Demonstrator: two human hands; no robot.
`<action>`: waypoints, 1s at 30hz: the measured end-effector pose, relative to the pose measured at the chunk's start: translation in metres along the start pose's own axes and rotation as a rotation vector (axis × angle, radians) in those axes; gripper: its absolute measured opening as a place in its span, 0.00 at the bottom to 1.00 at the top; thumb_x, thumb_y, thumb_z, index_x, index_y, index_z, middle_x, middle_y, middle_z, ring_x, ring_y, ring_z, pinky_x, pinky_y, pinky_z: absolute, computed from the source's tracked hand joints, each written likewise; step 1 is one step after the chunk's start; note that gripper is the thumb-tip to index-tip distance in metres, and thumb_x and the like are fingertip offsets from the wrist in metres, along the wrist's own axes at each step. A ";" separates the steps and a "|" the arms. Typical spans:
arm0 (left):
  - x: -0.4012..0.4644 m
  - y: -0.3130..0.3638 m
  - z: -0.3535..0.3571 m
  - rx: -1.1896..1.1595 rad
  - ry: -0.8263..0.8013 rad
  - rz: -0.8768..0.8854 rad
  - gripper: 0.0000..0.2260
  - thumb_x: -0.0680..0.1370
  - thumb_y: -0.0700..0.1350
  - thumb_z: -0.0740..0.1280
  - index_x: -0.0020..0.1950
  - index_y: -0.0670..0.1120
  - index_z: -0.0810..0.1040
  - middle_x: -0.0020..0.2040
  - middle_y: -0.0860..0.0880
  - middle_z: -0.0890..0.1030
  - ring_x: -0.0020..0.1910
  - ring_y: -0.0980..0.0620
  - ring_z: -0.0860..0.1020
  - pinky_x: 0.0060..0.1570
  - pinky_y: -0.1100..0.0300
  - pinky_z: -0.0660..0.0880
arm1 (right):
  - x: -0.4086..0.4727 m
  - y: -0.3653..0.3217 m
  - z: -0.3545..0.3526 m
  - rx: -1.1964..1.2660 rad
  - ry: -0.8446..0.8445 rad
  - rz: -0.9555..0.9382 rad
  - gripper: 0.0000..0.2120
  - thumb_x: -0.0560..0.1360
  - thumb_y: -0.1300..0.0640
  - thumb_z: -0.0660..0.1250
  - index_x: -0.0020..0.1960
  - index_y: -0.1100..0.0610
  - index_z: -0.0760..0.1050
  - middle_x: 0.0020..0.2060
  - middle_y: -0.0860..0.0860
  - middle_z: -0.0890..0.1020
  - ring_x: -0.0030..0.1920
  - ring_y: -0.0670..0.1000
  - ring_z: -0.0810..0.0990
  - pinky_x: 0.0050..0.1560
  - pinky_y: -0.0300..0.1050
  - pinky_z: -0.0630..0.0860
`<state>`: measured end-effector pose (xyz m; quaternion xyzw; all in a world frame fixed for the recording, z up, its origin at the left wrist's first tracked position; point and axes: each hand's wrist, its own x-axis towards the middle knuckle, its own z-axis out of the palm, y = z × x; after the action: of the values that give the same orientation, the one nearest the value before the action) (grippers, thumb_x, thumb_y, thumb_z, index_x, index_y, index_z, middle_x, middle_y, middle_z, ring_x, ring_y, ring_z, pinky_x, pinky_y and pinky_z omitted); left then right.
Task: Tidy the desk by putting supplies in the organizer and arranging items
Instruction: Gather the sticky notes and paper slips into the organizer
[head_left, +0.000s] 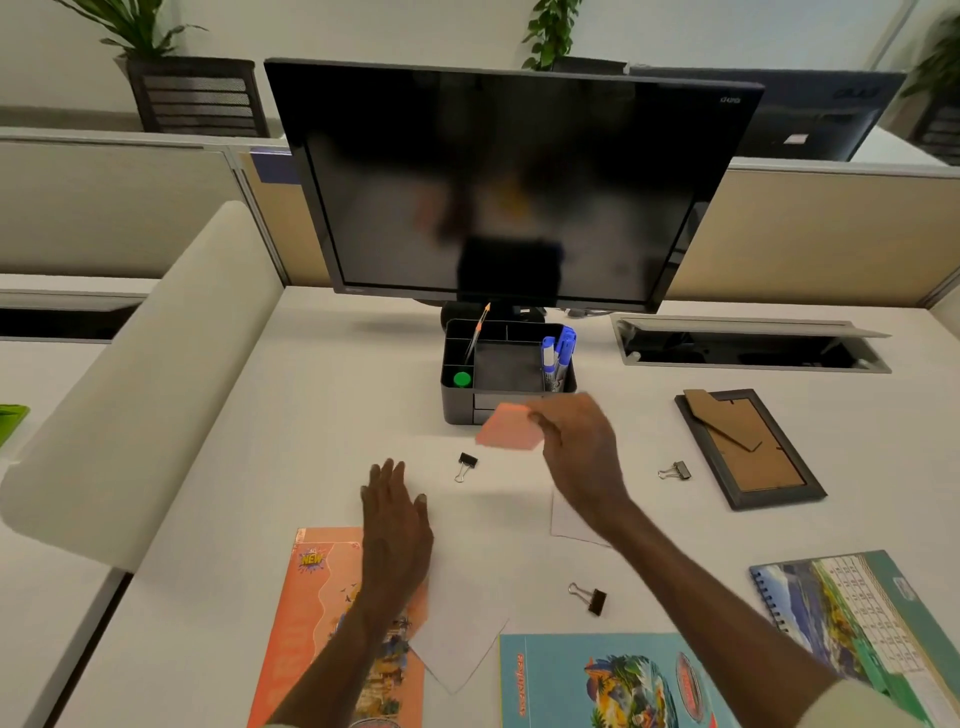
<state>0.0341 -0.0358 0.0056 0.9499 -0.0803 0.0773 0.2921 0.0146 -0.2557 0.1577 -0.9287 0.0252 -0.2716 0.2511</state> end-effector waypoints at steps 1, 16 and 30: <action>0.001 -0.006 0.001 0.039 -0.026 -0.009 0.23 0.81 0.47 0.52 0.73 0.36 0.64 0.74 0.37 0.66 0.76 0.38 0.60 0.75 0.43 0.55 | 0.016 -0.001 -0.006 0.001 0.020 0.001 0.09 0.74 0.67 0.67 0.49 0.58 0.83 0.39 0.53 0.84 0.41 0.55 0.76 0.39 0.45 0.74; -0.001 -0.016 0.004 0.170 -0.087 -0.020 0.28 0.81 0.52 0.48 0.76 0.35 0.59 0.78 0.39 0.58 0.78 0.42 0.57 0.75 0.49 0.56 | 0.188 0.034 0.020 -0.008 0.055 0.128 0.12 0.80 0.62 0.61 0.59 0.60 0.81 0.53 0.56 0.84 0.53 0.53 0.80 0.46 0.36 0.71; -0.002 -0.018 0.009 0.182 -0.063 0.002 0.26 0.82 0.49 0.47 0.75 0.34 0.62 0.77 0.39 0.59 0.77 0.42 0.58 0.76 0.51 0.54 | 0.203 0.043 0.083 0.115 -0.171 0.148 0.11 0.79 0.61 0.64 0.57 0.62 0.81 0.52 0.56 0.81 0.51 0.50 0.77 0.43 0.32 0.69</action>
<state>0.0369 -0.0255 -0.0118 0.9743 -0.0831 0.0547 0.2021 0.2338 -0.2932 0.1765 -0.9283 0.0566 -0.1732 0.3243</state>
